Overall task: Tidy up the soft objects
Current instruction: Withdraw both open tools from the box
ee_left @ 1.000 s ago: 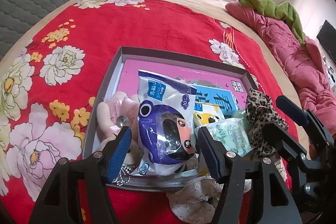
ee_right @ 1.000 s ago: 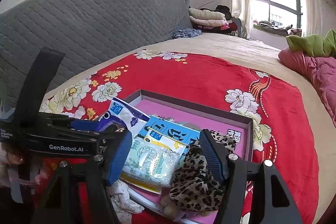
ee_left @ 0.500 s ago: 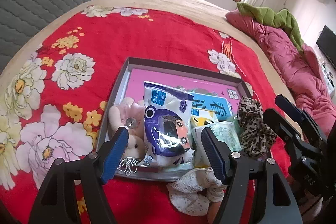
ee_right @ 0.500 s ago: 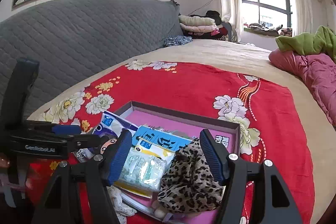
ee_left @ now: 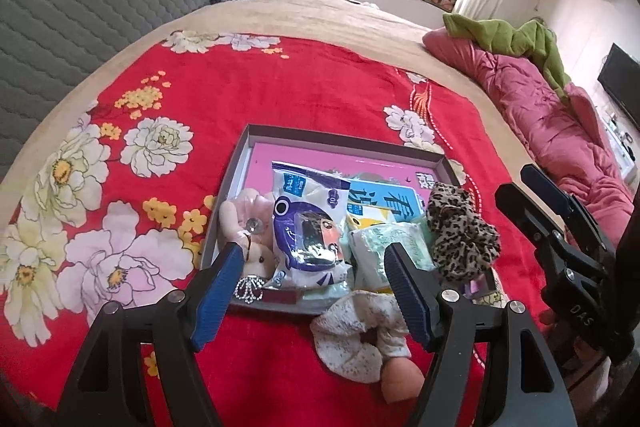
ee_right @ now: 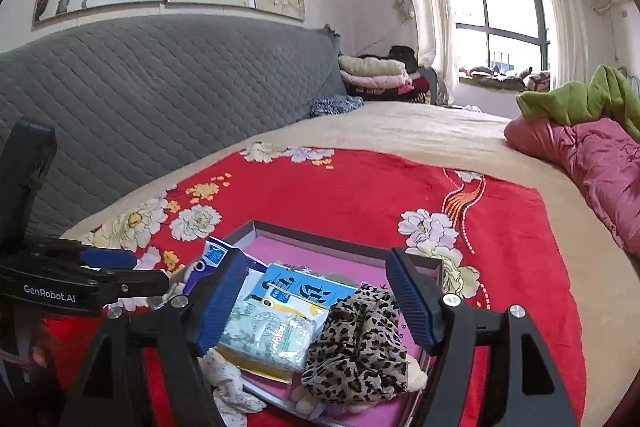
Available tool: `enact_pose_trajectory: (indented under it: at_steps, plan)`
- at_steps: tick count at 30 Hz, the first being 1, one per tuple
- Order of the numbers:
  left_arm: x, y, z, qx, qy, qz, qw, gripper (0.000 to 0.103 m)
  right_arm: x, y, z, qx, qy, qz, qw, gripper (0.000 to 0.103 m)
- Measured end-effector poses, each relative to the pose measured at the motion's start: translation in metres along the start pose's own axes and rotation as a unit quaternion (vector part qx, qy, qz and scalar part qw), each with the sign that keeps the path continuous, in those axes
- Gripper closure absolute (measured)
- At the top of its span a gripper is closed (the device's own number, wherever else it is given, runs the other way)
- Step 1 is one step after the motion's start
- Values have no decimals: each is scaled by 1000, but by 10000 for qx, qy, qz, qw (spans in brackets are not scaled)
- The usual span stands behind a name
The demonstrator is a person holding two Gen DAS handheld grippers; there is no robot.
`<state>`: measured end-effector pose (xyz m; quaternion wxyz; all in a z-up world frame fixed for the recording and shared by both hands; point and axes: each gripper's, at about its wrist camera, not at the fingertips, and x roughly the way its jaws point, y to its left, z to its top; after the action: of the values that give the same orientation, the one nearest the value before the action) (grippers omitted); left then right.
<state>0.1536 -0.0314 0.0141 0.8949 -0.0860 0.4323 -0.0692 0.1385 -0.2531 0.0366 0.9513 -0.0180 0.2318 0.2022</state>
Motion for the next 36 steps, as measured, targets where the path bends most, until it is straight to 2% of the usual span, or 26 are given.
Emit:
enact_pose_trajectory:
  at_steps: [7, 13, 20, 27, 30, 36]
  plan:
    - [-23, -8, -6, 106, -68, 13, 9999, 28, -37, 3, -6, 118, -296, -106, 9994, 30]
    - [-42, -15, -11, 179, -181, -12, 9997, 26, -65, 6, -19, 398, -352, -205, 9984, 30]
    - [-63, -21, -22, 298, -306, 6, 9991, 25, -90, 16, -42, 621, -112, -283, 9976, 30]
    - [-68, -18, -35, 319, -286, -131, 9990, 25, -100, 37, -59, 509, 184, -302, 9981, 30]
    - [-70, -15, -43, 376, -327, -78, 9987, 25, -102, 45, -63, 541, 273, -330, 9976, 30]
    - [-62, -5, -63, 304, -116, -188, 9993, 25, -99, 60, -70, 722, 566, -282, 9954, 30]
